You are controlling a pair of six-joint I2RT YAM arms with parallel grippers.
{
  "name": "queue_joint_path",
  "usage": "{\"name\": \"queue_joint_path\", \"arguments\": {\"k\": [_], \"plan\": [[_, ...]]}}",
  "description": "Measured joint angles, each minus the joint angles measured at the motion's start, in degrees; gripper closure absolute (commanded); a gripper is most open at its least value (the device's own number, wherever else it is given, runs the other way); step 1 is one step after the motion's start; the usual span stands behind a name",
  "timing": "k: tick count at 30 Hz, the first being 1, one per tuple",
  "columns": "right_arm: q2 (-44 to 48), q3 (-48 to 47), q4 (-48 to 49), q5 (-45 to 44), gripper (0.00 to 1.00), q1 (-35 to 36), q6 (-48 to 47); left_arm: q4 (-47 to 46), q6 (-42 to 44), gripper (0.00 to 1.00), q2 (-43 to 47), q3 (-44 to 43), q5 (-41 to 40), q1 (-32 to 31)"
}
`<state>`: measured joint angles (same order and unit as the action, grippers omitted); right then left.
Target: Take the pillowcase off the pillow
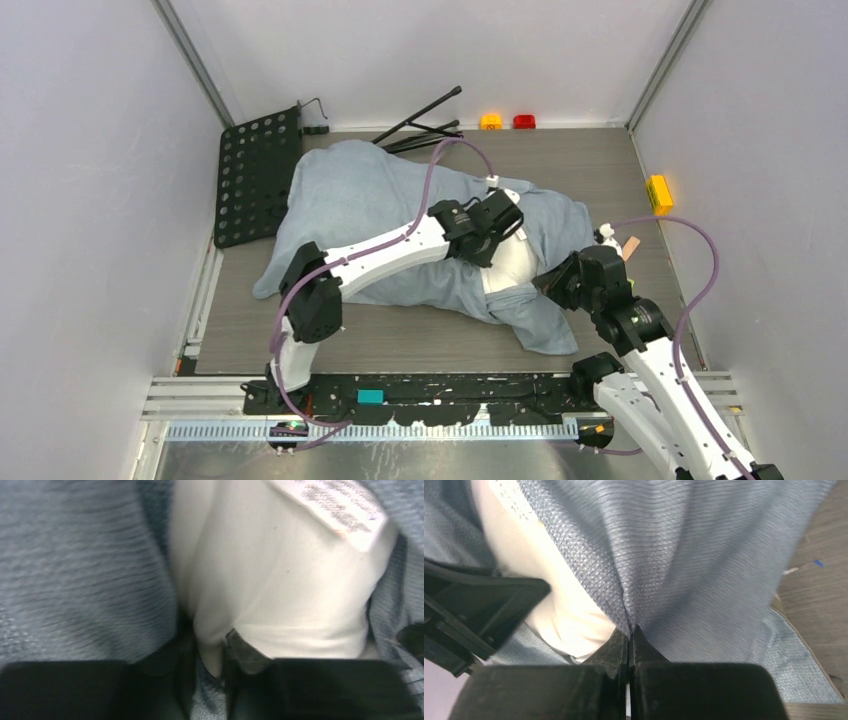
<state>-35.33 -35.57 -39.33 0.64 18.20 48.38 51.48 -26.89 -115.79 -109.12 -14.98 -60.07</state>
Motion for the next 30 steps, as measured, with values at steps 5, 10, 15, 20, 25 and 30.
{"name": "queue_joint_path", "arguments": {"k": [5, 10, 15, 20, 25, 30], "plan": [[2.4, 1.0, -3.9, -5.4, 1.00, 0.2, 3.8, -7.3, -2.5, 1.00, 6.6, 9.8, 1.7, 3.3], [2.8, 1.4, -3.2, -6.4, 1.00, 0.5, 5.4, -8.7, -2.9, 1.00, 11.6, 11.4, 7.7, 9.6], [2.4, 1.4, -2.1, -5.5, 1.00, 0.5, 6.3, -8.7, -2.8, 1.00, 14.5, 12.9, 11.4, 12.7], [2.6, 1.4, -3.0, -6.4, 1.00, 0.5, 8.0, -8.6, -2.8, 1.00, 15.8, 13.7, 15.5, 16.2], [1.6, 0.0, -8.4, -13.0, 1.00, 0.6, 12.3, -9.4, -4.5, 1.00, 19.7, 17.0, 19.8, 21.4], [-2.6, 2.0, -6.7, -11.5, 1.00, 0.6, 13.9, -10.2, -7.6, 1.00, 24.8, 20.5, 25.0, 26.0]]}}
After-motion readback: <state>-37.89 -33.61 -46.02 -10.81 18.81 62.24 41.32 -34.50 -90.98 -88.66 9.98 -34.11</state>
